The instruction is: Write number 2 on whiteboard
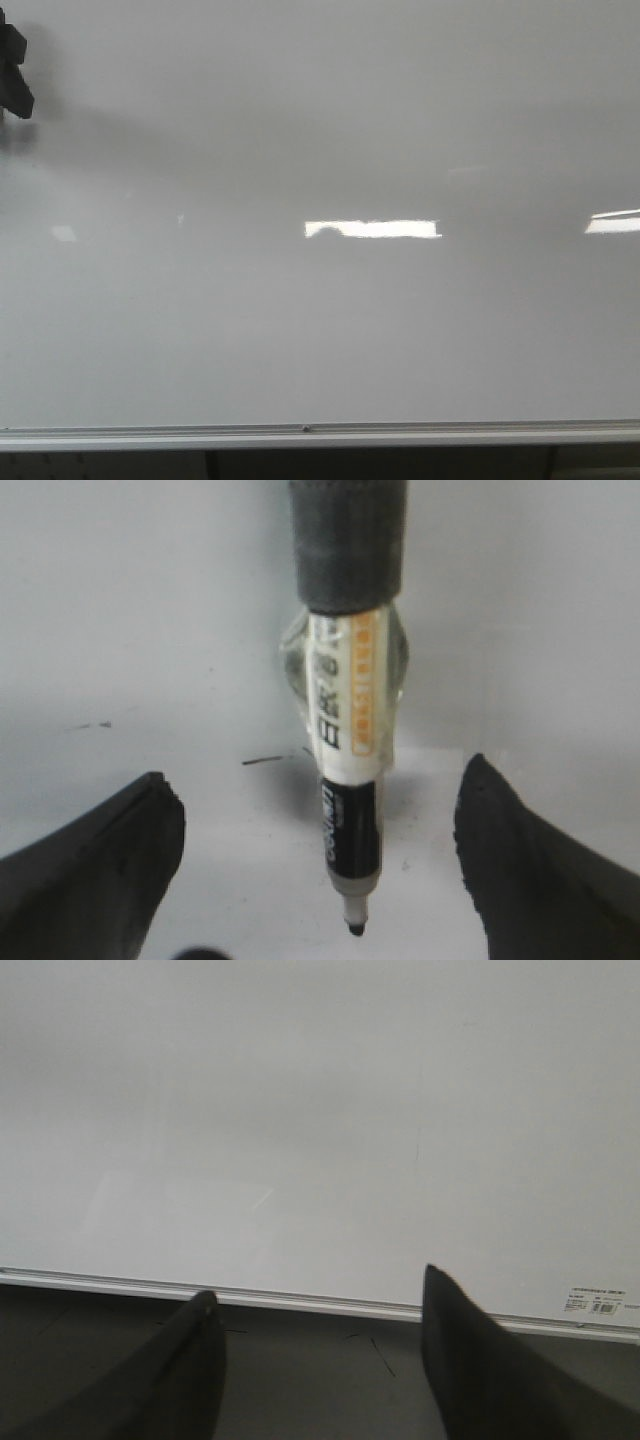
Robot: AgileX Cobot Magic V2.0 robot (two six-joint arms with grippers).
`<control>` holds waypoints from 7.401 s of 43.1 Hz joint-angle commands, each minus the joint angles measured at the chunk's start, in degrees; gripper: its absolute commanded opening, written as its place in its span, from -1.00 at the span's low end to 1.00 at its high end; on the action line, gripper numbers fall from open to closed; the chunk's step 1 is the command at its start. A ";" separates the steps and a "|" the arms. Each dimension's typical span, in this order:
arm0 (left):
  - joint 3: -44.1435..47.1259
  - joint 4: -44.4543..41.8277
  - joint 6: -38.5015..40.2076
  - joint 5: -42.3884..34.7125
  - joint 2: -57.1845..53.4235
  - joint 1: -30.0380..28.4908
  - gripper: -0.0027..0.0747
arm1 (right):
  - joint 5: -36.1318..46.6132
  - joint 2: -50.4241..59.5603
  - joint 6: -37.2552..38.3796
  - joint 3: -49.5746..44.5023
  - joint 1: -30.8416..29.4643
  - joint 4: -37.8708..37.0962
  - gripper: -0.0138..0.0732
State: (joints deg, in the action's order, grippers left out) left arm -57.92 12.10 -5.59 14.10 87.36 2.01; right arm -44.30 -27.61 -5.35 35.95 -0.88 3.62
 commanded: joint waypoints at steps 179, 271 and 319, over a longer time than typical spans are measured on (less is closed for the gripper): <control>-13.42 -4.52 -31.49 38.16 -8.94 53.51 -0.98 | -7.81 -36.13 -55.53 23.90 34.48 30.91 -0.39; 7.68 2.73 -16.65 26.99 -37.48 16.47 0.43 | 46.80 -27.77 -25.95 -0.86 14.64 26.00 -0.86; 7.68 2.73 -16.65 26.99 -37.48 16.47 0.43 | 54.30 -45.18 -26.38 10.42 13.88 25.96 -0.87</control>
State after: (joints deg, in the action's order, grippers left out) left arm -48.79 13.56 -22.76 44.78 50.15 18.87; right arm 5.43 -73.23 -30.63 43.92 13.80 29.36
